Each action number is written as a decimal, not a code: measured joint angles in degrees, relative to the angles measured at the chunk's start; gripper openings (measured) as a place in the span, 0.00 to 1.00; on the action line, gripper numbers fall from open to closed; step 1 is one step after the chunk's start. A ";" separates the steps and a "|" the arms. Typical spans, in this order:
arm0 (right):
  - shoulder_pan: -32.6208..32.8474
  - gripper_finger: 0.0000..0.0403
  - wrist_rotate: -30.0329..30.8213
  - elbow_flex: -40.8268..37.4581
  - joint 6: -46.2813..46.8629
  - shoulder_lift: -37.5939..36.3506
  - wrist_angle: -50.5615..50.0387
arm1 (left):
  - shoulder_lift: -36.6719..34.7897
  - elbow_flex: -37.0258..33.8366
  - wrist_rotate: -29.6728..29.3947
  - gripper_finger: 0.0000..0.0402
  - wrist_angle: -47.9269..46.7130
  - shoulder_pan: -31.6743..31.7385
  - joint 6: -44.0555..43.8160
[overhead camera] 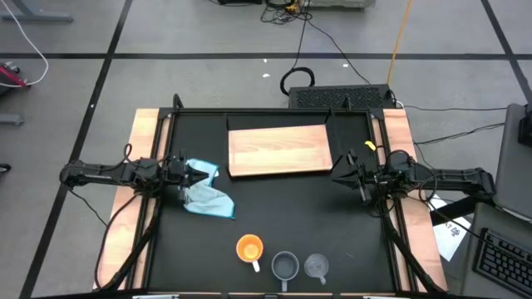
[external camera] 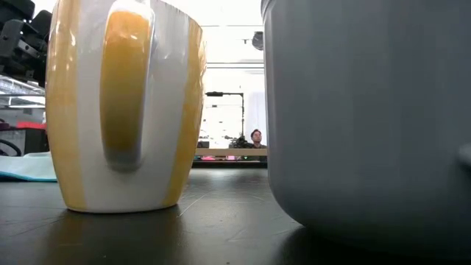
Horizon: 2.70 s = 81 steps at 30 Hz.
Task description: Stack small to large cups/mugs on shelf
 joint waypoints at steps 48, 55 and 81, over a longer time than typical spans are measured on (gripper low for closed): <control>17.20 0.00 -4.47 21.51 -12.06 25.64 -3.41 | 0.01 -0.01 0.01 0.08 -0.01 0.02 0.00; 24.73 0.00 7.30 33.23 -11.36 35.21 -18.40 | 0.01 -0.01 0.00 0.08 0.00 0.01 0.00; 39.54 0.00 19.90 43.98 1.19 52.21 -28.66 | 0.01 -0.02 0.02 0.08 0.02 0.02 0.00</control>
